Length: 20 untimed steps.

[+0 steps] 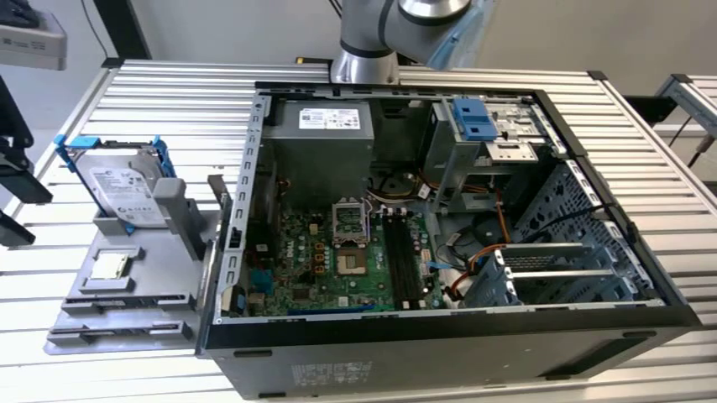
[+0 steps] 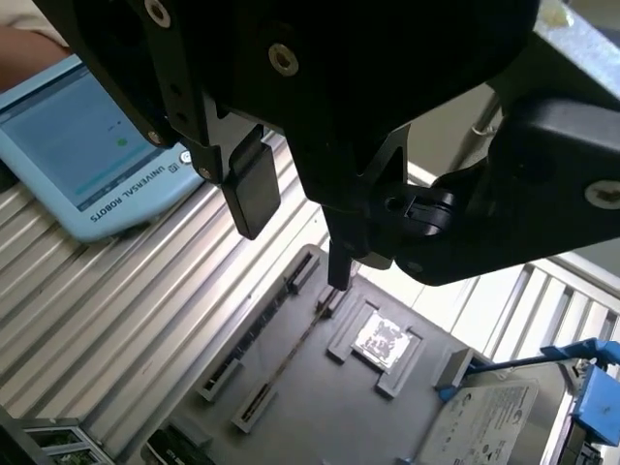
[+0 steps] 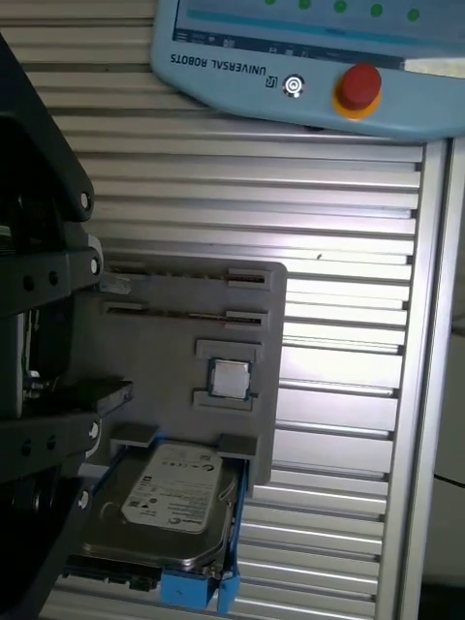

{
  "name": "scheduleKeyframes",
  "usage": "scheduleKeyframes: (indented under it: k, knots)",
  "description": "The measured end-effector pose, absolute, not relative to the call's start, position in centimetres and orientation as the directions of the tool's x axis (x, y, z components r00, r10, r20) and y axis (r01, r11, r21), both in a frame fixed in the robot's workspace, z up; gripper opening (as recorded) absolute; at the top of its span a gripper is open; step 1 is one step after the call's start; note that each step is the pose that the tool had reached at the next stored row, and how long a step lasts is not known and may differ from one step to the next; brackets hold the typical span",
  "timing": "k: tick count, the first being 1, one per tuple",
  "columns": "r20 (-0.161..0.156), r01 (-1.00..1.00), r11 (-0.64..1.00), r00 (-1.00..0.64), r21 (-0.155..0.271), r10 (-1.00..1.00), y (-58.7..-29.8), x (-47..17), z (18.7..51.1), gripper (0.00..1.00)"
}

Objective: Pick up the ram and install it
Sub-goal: 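Pick up the ram and move it above insertion slot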

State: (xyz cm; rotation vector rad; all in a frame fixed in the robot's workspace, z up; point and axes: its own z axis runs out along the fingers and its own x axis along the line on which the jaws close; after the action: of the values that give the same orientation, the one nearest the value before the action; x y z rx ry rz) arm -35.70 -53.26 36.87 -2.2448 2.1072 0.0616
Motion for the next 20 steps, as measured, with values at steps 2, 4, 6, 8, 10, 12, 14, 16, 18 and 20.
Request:
scheduleKeyframes:
  k: [2,4,6,8,10,12,14,16,18,20]
  knots:
    - [-0.072,-0.998,-0.064,0.066,-0.018,-0.995,-53.3,-35.7,36.5,1.00]
    - [-0.072,-0.998,-0.066,0.067,-0.016,-0.995,-53.4,-35.7,36.2,1.00]
    - [-0.072,-0.998,-0.068,0.069,-0.015,-0.995,-53.5,-35.7,35.9,1.00]
    - [-0.072,-0.997,-0.070,0.071,-0.014,-0.995,-53.6,-35.7,35.7,1.00]
    - [-0.072,-0.997,-0.071,0.072,-0.014,-0.995,-53.6,-35.7,35.4,1.00]
    - [-0.072,-0.997,-0.071,0.072,-0.014,-0.995,-53.6,-35.7,35.1,1.00]
    - [-0.072,-0.997,-0.071,0.072,-0.014,-0.995,-53.6,-35.7,34.7,1.00]
    - [-0.072,-0.997,-0.071,0.072,-0.014,-0.995,-53.7,-35.7,34.4,1.00]
    - [-0.072,-0.997,-0.072,0.073,-0.014,-0.995,-53.8,-35.7,34.1,1.00]
    - [-0.072,-0.997,-0.072,0.073,-0.014,-0.995,-53.9,-35.7,33.8,1.00]
